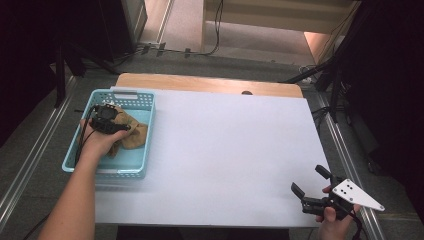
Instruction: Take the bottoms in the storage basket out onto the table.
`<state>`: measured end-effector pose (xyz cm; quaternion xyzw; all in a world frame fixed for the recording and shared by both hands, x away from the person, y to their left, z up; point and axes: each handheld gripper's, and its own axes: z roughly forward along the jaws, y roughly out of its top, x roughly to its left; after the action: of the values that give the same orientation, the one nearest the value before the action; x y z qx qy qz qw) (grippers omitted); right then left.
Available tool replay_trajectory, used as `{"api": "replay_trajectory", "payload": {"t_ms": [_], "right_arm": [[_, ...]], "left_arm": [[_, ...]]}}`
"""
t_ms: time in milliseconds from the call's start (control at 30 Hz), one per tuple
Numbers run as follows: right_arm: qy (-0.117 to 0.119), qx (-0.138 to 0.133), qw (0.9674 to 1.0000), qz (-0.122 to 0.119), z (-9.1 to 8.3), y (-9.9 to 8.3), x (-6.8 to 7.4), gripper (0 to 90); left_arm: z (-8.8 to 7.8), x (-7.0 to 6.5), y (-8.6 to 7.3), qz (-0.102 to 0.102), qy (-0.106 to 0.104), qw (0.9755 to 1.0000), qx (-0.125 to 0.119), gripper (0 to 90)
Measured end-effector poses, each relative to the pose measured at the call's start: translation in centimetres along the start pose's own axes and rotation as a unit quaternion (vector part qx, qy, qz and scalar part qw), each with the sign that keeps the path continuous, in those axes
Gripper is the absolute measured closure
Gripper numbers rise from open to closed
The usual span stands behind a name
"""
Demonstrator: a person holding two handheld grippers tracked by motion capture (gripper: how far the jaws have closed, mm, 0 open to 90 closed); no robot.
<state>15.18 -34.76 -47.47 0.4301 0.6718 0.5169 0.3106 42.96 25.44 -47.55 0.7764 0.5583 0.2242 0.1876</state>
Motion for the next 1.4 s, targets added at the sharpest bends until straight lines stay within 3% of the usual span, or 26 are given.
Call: {"api": "replay_trajectory", "payload": {"t_ms": [33, 100, 300, 633, 767, 1167, 1400], "right_arm": [[0.0, 0.0, 1.0, 0.0, 0.0, 0.0, 0.0, 0.0], [0.0, 0.001, 1.0, 0.0, 0.0, 0.0, 0.0, 0.0], [0.0, 0.001, 1.0, -0.001, 0.0, 0.0, 0.1, 0.0], [-0.003, 0.001, 1.0, 0.002, 0.0, -0.1, -0.1, 0.0], [-0.003, 0.0, 1.0, 0.0, 0.0, 0.0, -0.1, 0.0], [-0.004, -0.002, 1.0, 0.0, -0.1, 0.0, -0.1, 0.0], [-0.003, -0.001, 1.0, 0.001, 0.0, 0.0, 0.0, 0.0]], "left_arm": [[0.0, 0.0, 0.0, 0.001, 0.0, 1.0, 0.0, 47.2], [-0.1, 0.1, 0.0, 0.004, -0.004, 1.0, 0.0, 59.1], [-0.2, 0.1, 0.3, 0.02, -0.006, 0.9997, 0.012, 64.3], [-0.6, 0.8, 0.3, -0.01, -0.03, 0.9995, 0.001, 68.2], [-1.0, 1.2, 0.3, -0.028, -0.042, 0.9986, -0.014, 68.6], [-2.9, 1.1, 0.6, -0.036, -0.057, 0.9955, -0.067, 68.7], [-3.8, 1.3, 0.5, -0.047, -0.071, 0.9916, -0.097, 68.7]]}}
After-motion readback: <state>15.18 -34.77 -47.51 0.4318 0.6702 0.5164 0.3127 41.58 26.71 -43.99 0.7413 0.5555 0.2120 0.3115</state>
